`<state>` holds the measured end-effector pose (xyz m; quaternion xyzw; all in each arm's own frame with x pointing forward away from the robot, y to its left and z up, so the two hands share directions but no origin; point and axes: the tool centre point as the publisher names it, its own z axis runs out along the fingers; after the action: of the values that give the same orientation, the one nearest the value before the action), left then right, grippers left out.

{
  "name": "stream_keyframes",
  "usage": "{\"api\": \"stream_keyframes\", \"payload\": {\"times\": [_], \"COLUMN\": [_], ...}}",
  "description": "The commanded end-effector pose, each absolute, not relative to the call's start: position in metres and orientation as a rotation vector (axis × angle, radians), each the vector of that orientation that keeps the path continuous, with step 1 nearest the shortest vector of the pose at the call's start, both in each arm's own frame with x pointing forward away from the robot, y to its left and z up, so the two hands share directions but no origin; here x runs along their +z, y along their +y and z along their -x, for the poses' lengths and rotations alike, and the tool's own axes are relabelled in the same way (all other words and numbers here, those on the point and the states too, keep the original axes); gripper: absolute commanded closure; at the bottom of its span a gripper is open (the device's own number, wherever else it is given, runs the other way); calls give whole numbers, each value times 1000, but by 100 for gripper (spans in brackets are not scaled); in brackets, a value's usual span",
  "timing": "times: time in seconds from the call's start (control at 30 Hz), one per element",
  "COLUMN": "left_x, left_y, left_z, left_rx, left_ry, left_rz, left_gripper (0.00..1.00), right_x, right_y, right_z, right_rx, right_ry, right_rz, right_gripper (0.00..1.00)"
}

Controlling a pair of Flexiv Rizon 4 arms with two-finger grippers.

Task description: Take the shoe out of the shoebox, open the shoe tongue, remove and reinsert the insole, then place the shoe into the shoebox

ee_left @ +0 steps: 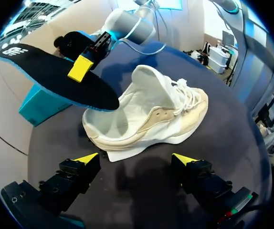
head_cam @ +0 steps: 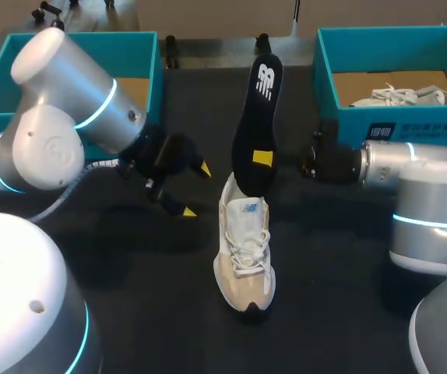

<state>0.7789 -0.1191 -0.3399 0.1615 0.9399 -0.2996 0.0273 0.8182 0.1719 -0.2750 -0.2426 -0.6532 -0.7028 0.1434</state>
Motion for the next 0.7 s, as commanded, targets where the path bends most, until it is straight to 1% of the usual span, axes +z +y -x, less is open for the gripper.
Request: {"api": "stream_keyframes", "payload": {"times": [0.03,0.7], "left_x": [-343,-343], "left_y": [-121,-121], "left_z": [-777,-777], "left_rx": [-919,-919], "left_ry": [2898,2898], "left_rz": [-499,-499], "left_gripper": [0,0], "right_x": [-273,-274], "right_y": [173,173], "right_z": [-815,-815], "right_rx": [-2027,-2021], "right_ry": [-1889,-1894], "right_rz": [711,714], "right_gripper": [100,100]}}
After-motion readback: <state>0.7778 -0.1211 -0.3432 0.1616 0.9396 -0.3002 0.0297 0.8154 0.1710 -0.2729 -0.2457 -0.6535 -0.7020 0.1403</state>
